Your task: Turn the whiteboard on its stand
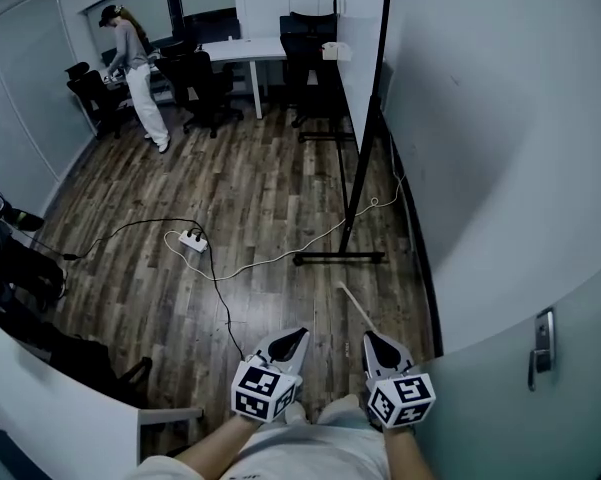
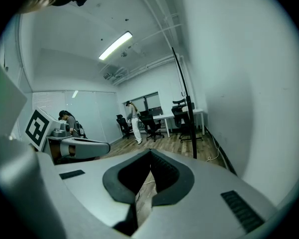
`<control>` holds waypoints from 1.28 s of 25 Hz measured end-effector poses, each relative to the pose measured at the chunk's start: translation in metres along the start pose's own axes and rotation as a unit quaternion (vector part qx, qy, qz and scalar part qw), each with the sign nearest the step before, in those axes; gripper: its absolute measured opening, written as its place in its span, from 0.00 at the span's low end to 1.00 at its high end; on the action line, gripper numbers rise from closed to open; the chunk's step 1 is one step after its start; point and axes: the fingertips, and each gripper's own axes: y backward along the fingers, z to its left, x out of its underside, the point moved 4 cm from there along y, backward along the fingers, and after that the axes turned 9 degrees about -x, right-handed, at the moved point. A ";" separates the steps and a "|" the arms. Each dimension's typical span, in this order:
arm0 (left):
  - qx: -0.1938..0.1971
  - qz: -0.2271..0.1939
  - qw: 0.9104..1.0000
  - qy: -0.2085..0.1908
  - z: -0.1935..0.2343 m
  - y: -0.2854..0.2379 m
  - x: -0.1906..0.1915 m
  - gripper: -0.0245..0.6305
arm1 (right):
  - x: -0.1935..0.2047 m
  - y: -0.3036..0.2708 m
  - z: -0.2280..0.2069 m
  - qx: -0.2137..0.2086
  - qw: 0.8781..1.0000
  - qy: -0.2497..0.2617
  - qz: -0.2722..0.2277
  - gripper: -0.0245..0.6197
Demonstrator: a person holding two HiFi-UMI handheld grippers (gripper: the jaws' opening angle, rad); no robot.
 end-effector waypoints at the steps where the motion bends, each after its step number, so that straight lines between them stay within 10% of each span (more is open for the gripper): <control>1: 0.002 0.001 1.000 0.002 0.003 -0.001 0.001 0.05 | 0.001 -0.002 0.000 0.003 1.000 0.000 0.002 0.05; 13: 0.000 -0.003 1.000 0.006 0.038 -0.082 -0.026 0.05 | -0.019 -0.072 -0.061 0.008 1.000 0.006 0.005 0.05; 32: -0.046 -0.041 0.998 0.014 0.097 -0.271 -0.135 0.05 | -0.164 -0.218 -0.228 -0.003 0.997 0.070 -0.028 0.05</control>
